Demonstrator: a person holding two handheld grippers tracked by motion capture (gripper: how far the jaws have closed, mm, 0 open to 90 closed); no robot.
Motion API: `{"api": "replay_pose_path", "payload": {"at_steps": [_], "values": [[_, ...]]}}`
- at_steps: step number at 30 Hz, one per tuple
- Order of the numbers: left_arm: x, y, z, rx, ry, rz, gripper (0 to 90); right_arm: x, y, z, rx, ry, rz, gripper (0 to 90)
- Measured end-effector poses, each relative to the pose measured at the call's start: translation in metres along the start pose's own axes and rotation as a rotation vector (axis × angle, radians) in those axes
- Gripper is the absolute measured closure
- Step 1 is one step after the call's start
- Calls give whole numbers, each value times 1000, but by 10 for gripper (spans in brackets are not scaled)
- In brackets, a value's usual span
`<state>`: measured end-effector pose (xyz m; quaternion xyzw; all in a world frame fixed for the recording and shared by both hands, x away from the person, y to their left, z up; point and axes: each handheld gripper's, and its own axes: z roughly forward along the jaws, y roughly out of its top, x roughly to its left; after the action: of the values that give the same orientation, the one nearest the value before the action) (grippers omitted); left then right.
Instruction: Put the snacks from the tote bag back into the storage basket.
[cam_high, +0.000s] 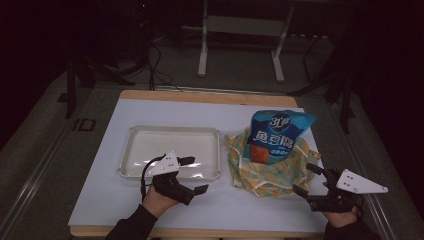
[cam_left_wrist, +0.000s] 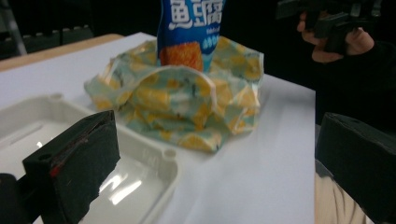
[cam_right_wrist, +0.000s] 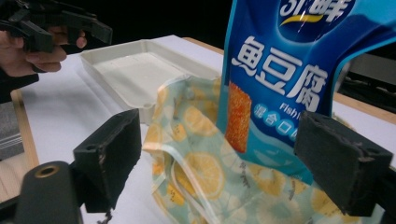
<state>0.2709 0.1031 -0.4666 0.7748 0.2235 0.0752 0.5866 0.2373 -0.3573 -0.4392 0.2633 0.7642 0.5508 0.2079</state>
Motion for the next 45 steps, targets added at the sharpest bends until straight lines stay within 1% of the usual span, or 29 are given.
{"api": "replay_pose_path", "payload": {"at_steps": [2, 3, 5, 6, 7, 8, 10, 11, 12, 17, 20, 21, 22, 24, 25, 28, 30, 31, 32, 33, 36, 37, 38, 39, 40, 41, 43, 44, 45], "values": [[2, 6, 9, 5, -8, 7, 4, -3, 3, 1, -3, -4, -2, 152], [2, 6, 9, 5, -8, 7, 4, -4, 3, 2, -1, -5, -6, 152], [4, 9, 15, 7, -23, 8, 15, -5, 4, 2, 0, -3, -3, 156], [5, 11, 18, 6, -16, 13, 16, -6, 5, 2, -2, -5, -6, 156], [6, 13, 21, 8, -27, 13, 16, -7, 6, 3, -2, -3, -2, 156], [7, 15, 23, 6, -17, 14, 16, -9, 7, 3, -9, -5, -3, 156], [10, 20, 29, 11, -31, 14, 16, -10, 8, 3, -10, -3, 1, 156], [11, 22, 31, 10, -24, 20, 16, -11, 9, 3, -12, -3, 2, 156], [12, 24, 34, 10, -33, 21, 16, -13, 10, 4, -9, 2, 4, 157], [16, 36, 47, 3, -39, 30, 16, -16, 13, 5, -6, 3, -6, 168], [20, 41, 55, 9, -48, 37, 16, -21, 17, 7, -13, -1, -9, 168], [21, 42, 58, 5, -57, 32, 16, -22, 18, 7, -14, -1, -10, 168], [22, 44, 60, 5, -52, 33, 16, -23, 19, 8, -14, -5, -14, 168], [24, 46, 63, 4, -58, 34, 16, -23, 19, 8, -14, -5, -14, 168], [27, 49, 68, -2, -60, 35, 16, -24, 20, 9, -14, -7, -17, 169], [30, 53, 75, -6, -72, 37, 25, -28, 23, 13, -14, -7, -15, 172], [32, 55, 79, -8, -72, 36, 25, -31, 23, 16, -17, -11, -18, 183], [33, 56, 82, -6, -81, 33, 26, -32, 23, 16, -16, -13, -16, 183], [34, 57, 85, -3, -76, 36, 26, -34, 24, 17, -19, -18, -18, 184], [35, 59, 88, -2, -80, 44, 26, -35, 24, 18, -22, -16, -14, 184], [39, 61, 94, -9, -80, 49, 44, -40, 25, 20, -18, -23, -12, 185], [40, 62, 96, -9, -65, 51, 50, -41, 25, 20, -19, -26, -10, 186], [42, 63, 99, -13, -64, 53, 50, -43, 26, 21, -19, -27, -9, 186], [44, 64, 102, -13, -70, 50, 59, -45, 26, 21, -19, -24, -5, 187], [45, 66, 105, -13, -60, 54, 60, -46, 26, 22, -18, -30, -3, 187], [47, 67, 107, -12, -63, 52, 60, -48, 27, 22, -17, -31, -5, 187], [49, 68, 111, -10, -52, 53, 60, -50, 27, 22, -15, -39, 0, 187], [52, 70, 114, -9, -56, 50, 60, -52, 27, 23, -14, -42, -1, 187], [54, 71, 116, -10, -47, 51, 60, -54, 27, 23, -13, -45, 3, 187]]}}
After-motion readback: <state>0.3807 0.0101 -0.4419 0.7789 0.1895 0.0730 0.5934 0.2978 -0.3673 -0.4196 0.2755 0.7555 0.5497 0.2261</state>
